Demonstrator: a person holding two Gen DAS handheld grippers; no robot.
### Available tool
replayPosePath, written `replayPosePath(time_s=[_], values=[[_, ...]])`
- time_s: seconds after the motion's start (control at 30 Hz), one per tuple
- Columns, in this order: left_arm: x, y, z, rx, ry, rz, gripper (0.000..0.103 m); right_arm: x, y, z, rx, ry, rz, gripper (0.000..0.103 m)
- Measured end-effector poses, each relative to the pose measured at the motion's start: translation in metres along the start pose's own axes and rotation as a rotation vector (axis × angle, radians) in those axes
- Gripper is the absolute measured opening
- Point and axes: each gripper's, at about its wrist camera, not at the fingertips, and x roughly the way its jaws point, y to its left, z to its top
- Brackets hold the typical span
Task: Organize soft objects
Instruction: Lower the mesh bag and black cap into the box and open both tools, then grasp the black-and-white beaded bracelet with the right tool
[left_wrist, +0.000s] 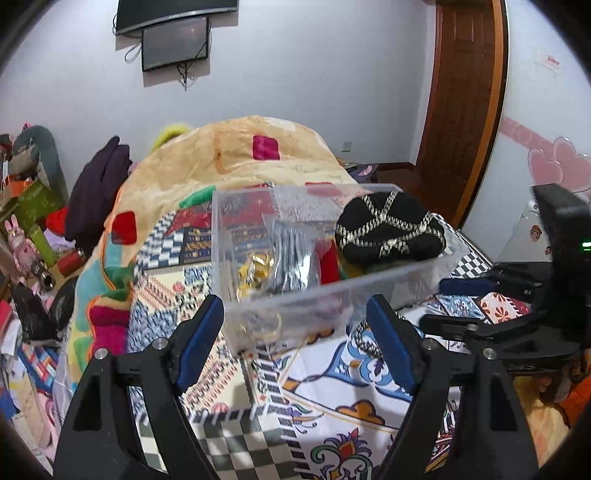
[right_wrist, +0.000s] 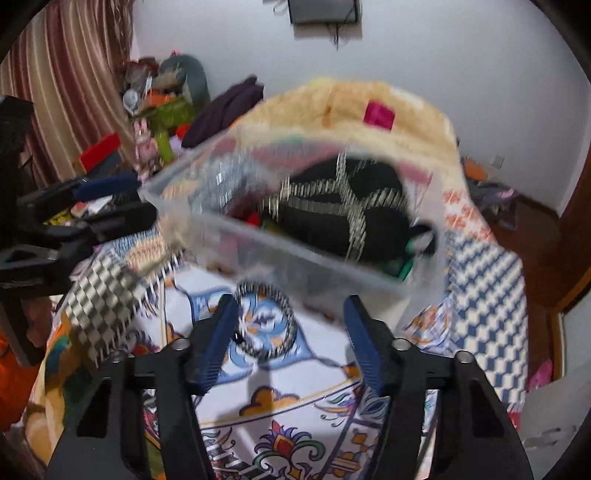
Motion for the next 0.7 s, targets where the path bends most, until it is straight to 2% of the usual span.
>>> replayPosePath(time_s=[0.13, 0.23, 0.33, 0.5, 0.7], values=[[0.009, 0.005, -0.008, -0.028, 0.019, -0.012, 0.080, 0.028, -0.004, -0.001, 0.007, 0.079, 0.015, 0.033], [0.016, 0.010, -0.010, -0.058, 0.034, -0.026, 0.080, 0.045, -0.007, 0.001, 0.010, 0.127, 0.024, 0.024], [0.018, 0.014, -0.011, -0.083, 0.039, -0.044, 0.080, 0.050, -0.006, 0.003, -0.002, 0.131, 0.018, 0.012], [0.012, 0.016, -0.011, -0.086, 0.022, -0.035, 0.080, 0.049, 0.007, 0.006, -0.039, 0.106, 0.014, 0.007], [-0.005, 0.017, -0.007, -0.079, -0.023, -0.012, 0.080, 0.015, 0.025, 0.010, -0.066, -0.002, 0.048, 0.006]])
